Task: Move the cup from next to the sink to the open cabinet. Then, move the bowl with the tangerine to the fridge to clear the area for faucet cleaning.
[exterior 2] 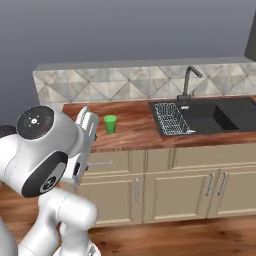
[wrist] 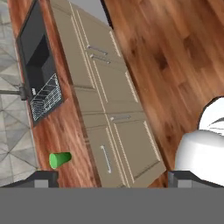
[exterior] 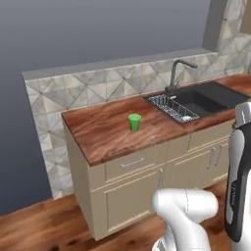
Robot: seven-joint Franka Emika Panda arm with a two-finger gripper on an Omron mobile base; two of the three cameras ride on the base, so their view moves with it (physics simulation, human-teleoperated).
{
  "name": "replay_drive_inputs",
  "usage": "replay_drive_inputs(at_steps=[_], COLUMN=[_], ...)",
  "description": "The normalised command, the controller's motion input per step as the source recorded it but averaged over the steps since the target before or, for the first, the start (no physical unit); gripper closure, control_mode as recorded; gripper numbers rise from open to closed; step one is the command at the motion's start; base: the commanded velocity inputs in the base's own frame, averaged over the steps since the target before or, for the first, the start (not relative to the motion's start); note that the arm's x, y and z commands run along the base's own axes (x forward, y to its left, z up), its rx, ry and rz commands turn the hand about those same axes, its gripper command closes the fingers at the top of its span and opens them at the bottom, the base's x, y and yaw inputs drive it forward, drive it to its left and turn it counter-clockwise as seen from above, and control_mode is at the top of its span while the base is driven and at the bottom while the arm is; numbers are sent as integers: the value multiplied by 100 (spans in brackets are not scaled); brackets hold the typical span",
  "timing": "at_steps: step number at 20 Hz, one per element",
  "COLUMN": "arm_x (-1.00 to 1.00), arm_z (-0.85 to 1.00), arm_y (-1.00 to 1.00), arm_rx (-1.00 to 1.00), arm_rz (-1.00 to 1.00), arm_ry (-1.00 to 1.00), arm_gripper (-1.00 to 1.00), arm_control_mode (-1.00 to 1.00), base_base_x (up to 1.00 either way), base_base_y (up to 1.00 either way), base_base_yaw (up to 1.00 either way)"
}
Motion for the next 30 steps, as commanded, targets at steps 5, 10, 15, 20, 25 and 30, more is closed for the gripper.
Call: replay_drive_inputs(at_steps=[5, 10, 15, 20, 25, 30], arm_x=[0, 0, 25, 52, 25, 20], arm_z=[0, 0, -8, -36, -50, -75], arm_y=[0, 0, -31, -38, 46, 88], arm_rx=[0, 0, 2, -1, -19, -36], arm_rz=[0, 0, 14, 52, 50, 31], arm_ry=[0, 0, 2, 17, 14, 8], arm_gripper=[-100, -100, -100, -100, -100, -100], arm_control_mode=[100, 100, -100, -100, -100, -100], base_base_x=[99, 84, 43, 0, 0, 0], base_base_y=[-13, -48, -49, 0, 0, 0], base_base_yaw=[53, 42, 15, 0, 0, 0])
